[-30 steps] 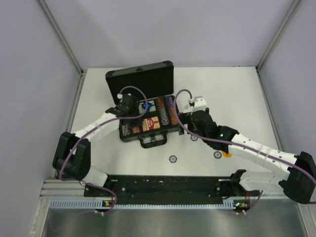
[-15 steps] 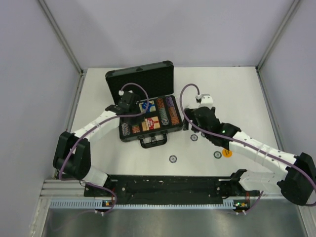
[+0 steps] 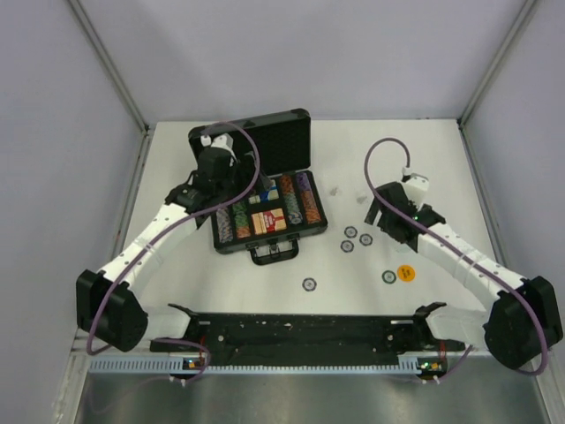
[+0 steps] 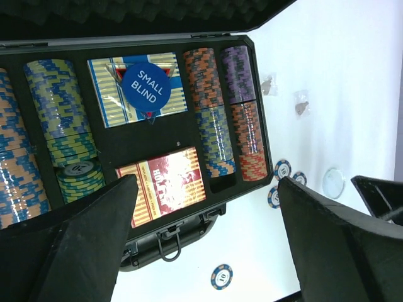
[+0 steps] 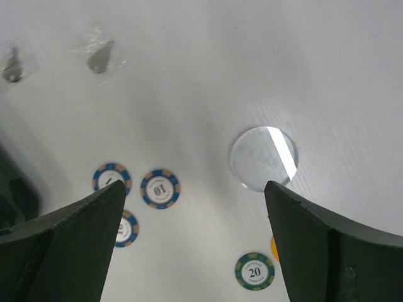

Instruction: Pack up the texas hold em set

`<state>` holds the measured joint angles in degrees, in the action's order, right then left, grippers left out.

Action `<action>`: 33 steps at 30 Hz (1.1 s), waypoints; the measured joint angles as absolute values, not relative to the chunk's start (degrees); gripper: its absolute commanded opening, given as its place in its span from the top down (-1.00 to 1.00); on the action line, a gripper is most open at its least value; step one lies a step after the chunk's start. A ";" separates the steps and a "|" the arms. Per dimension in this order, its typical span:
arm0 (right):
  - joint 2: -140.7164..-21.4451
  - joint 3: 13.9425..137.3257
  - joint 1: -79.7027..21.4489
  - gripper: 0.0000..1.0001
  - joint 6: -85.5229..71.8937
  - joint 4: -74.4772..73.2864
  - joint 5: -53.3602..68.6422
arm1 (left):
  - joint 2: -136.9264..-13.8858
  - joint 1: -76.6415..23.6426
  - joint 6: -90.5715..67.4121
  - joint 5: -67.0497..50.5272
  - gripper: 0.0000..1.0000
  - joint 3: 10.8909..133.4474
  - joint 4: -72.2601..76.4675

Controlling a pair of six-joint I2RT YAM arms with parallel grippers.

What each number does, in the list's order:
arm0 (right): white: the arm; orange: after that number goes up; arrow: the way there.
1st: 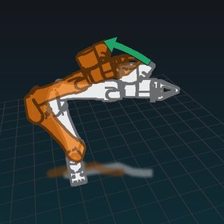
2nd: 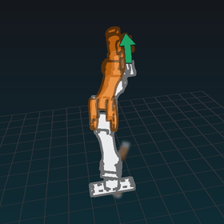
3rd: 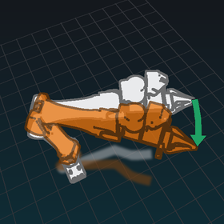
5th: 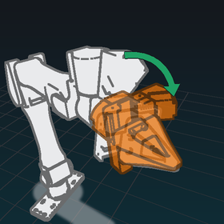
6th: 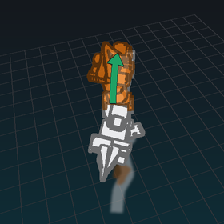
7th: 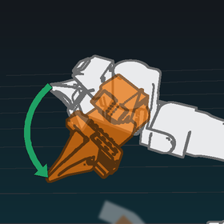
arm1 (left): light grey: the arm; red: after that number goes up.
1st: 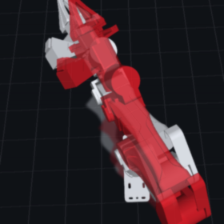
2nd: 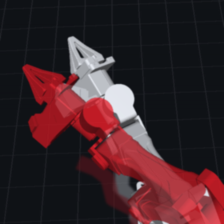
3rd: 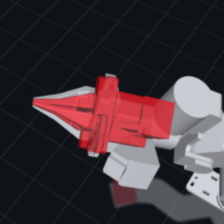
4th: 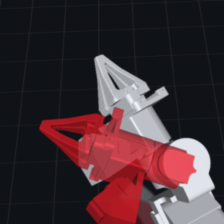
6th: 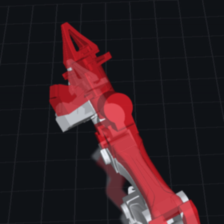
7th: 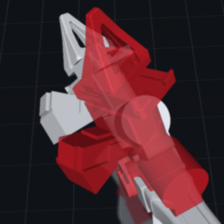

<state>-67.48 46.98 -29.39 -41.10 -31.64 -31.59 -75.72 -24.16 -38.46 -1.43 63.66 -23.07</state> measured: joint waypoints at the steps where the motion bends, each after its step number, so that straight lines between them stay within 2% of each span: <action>1: -67.64 46.63 -27.51 -0.83 -42.19 -32.53 -31.55 | -75.13 -24.16 -38.28 -1.41 -0.97 63.66 -23.05; 5: -68.71 44.49 -22.81 -0.85 -45.32 -35.81 -31.64 | -72.47 -24.16 -37.23 0.34 -0.97 63.55 -22.96; 11: -72.97 43.57 -21.08 -0.86 -47.79 -38.52 -31.27 | -67.85 -24.16 -36.01 3.27 -0.98 61.08 -21.28; 22: -79.05 41.93 -17.04 -0.83 -49.12 -36.16 -27.94 | -66.52 -24.16 -35.79 4.64 -0.97 58.92 -20.49; 33: -81.28 40.84 -13.26 -0.64 -47.42 -30.00 -24.69 | -66.46 -24.16 -35.38 6.55 -0.97 58.33 -19.70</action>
<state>-81.28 40.84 -13.26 -47.42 -30.00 -24.69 -66.46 -24.16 -35.38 6.55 58.33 -19.70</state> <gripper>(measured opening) 0.856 0.986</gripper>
